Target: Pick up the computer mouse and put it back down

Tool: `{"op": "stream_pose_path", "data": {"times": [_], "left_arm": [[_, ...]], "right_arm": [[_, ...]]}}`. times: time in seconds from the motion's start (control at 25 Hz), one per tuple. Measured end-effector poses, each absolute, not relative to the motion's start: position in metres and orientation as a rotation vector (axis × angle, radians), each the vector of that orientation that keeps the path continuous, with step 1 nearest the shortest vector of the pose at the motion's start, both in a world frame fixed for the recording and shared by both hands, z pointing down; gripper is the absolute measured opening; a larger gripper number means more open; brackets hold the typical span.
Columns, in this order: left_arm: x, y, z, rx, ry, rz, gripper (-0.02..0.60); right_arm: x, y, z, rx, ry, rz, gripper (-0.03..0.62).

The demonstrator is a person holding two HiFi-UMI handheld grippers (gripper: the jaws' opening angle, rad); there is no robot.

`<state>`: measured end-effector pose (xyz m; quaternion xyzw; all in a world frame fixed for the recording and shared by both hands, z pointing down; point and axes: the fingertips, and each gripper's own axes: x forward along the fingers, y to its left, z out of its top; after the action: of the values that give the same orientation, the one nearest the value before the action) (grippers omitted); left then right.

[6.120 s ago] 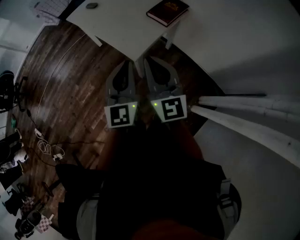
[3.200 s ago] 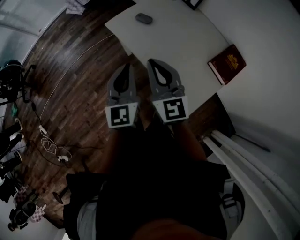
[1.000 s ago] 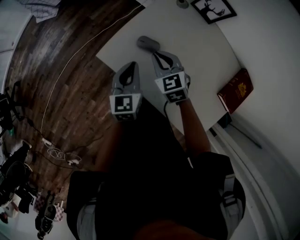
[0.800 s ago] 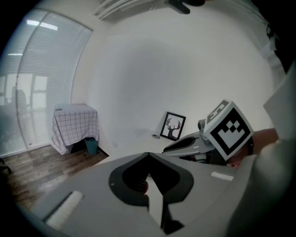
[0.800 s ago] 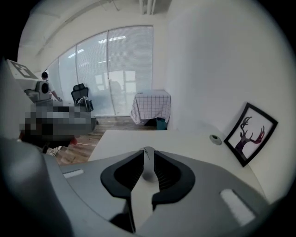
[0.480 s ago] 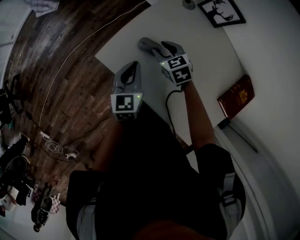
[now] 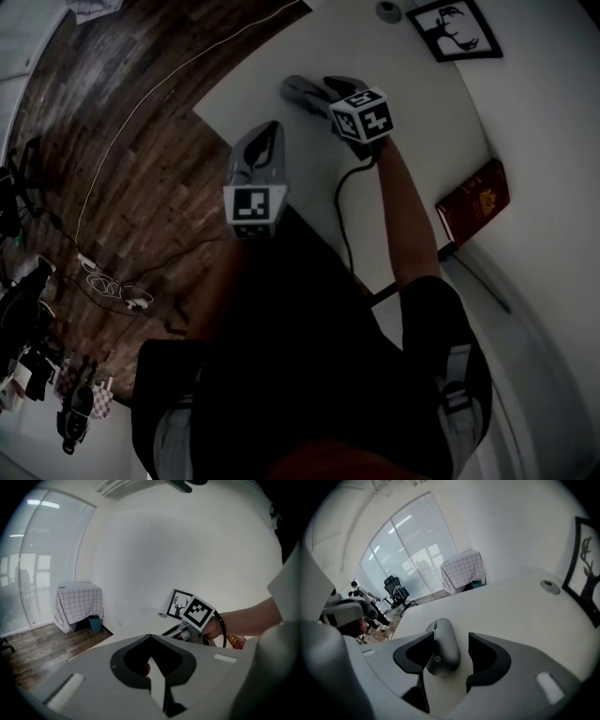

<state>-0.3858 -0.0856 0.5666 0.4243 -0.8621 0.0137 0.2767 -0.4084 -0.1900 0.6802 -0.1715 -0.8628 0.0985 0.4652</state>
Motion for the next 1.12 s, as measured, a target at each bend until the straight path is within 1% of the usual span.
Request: {"op": "stream_pose_path", "data": {"times": [0.16, 0.6, 0.92, 0.96, 1.0, 1.04, 1.12], "left_arm": [[-0.385, -0.084, 0.568, 1.131, -2.309, 0.03, 0.0], [-0.389, -0.072, 0.569, 1.12, -2.311, 0.019, 0.0], [-0.389, -0.071, 0.575, 1.125, -2.305, 0.004, 0.0], [-0.389, -0.071, 0.576, 1.123, -2.3, 0.002, 0.0], [-0.389, -0.071, 0.577, 1.122, -2.297, -0.001, 0.0], [-0.389, -0.071, 0.578, 1.121, -2.293, -0.003, 0.0], [-0.39, -0.07, 0.579, 1.123, -2.286, 0.003, 0.0]], "right_arm": [[-0.407, -0.191, 0.684, -0.432, -2.099, 0.374, 0.26], [-0.403, -0.169, 0.688, -0.48, -2.055, 0.327, 0.264], [-0.401, -0.158, 0.694, -0.413, -1.996, 0.063, 0.299], [-0.401, -0.159, 0.694, -0.39, -1.993, 0.003, 0.283], [-0.401, -0.162, 0.695, -0.368, -1.996, -0.061, 0.199], [-0.402, -0.165, 0.696, -0.353, -2.003, -0.11, 0.171], [-0.402, -0.167, 0.697, -0.348, -2.018, -0.145, 0.164]]}}
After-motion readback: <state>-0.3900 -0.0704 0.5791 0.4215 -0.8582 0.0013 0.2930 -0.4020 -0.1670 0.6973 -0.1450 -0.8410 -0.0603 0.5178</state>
